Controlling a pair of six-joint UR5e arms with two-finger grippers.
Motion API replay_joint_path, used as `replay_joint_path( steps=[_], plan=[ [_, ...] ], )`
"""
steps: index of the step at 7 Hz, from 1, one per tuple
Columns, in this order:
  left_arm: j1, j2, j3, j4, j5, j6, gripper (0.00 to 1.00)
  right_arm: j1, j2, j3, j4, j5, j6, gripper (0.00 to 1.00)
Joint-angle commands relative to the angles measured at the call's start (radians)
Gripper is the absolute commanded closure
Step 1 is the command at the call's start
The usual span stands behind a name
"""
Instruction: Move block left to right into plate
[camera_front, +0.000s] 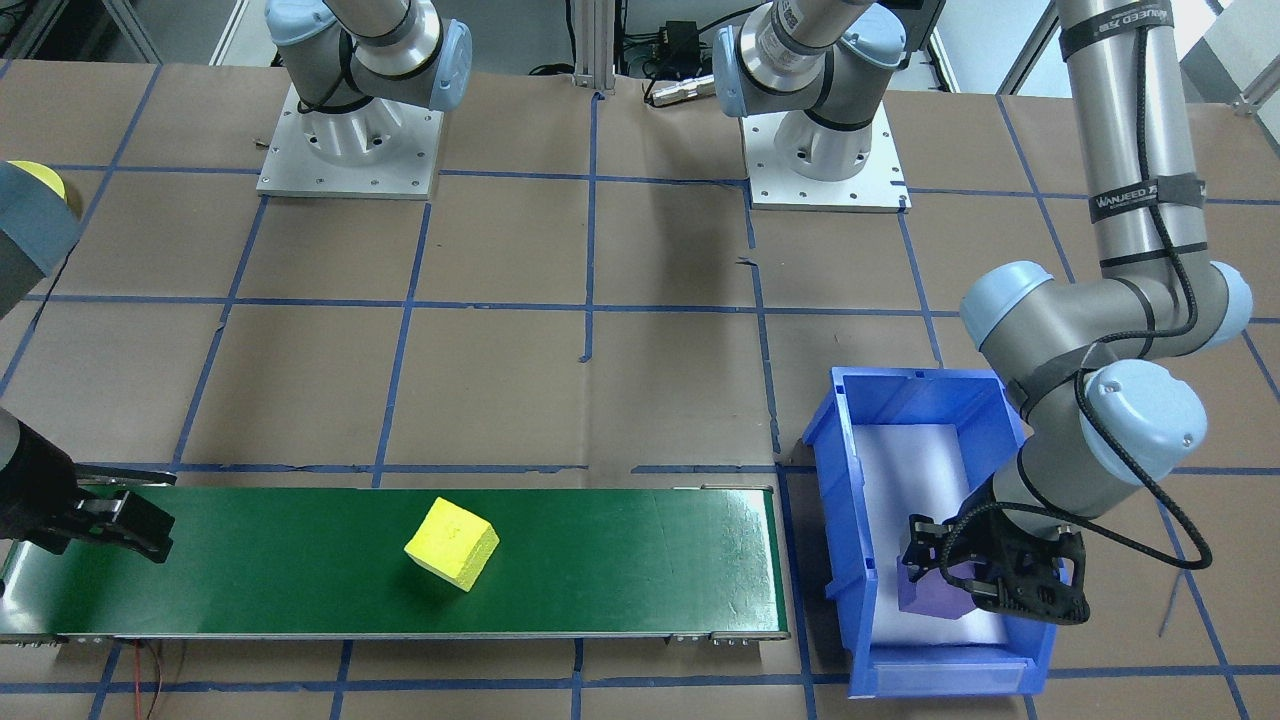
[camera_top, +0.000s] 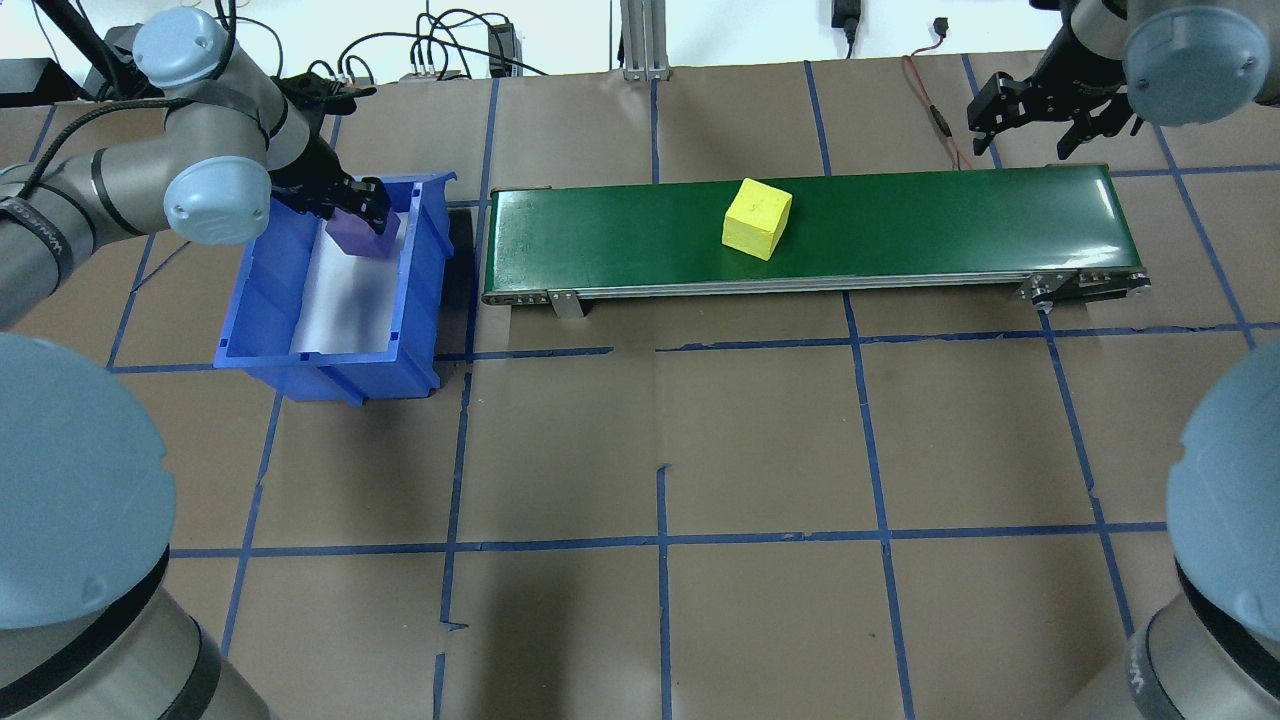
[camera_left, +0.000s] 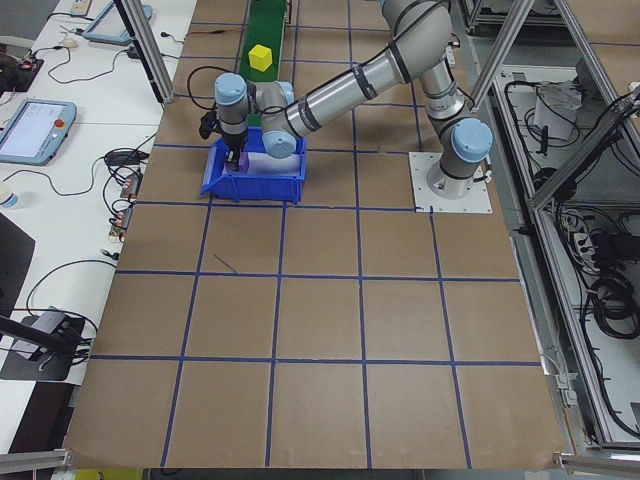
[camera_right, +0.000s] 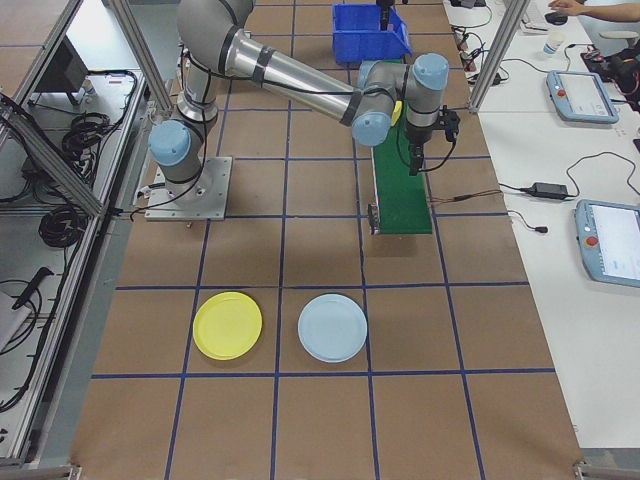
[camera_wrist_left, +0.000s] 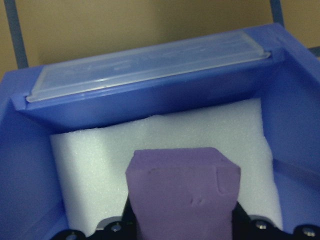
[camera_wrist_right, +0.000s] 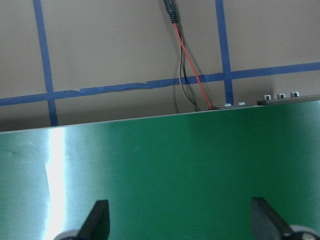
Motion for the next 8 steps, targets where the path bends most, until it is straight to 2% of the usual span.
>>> replay_joint_path(
  steps=[1,2,4,7,8],
  plan=[
    [-0.022,0.140,0.000,-0.049,0.003,-0.003,0.87,0.000,-0.002,0.021,-0.002,0.059,0.021,0.00],
    [-0.051,0.196,0.011,-0.093,0.008,-0.003,0.87,0.000,-0.004,0.027,-0.002,0.058,0.020,0.00],
    [-0.135,0.214,0.014,-0.126,0.008,-0.125,0.87,0.000,-0.009,0.028,-0.002,0.050,0.036,0.00],
    [-0.197,0.144,-0.002,-0.106,-0.006,-0.167,0.87,0.000,-0.009,0.028,-0.004,0.045,0.039,0.00],
    [-0.232,0.102,0.000,-0.054,-0.006,-0.172,0.87,0.000,-0.009,0.027,-0.004,0.045,0.039,0.00]
  ],
)
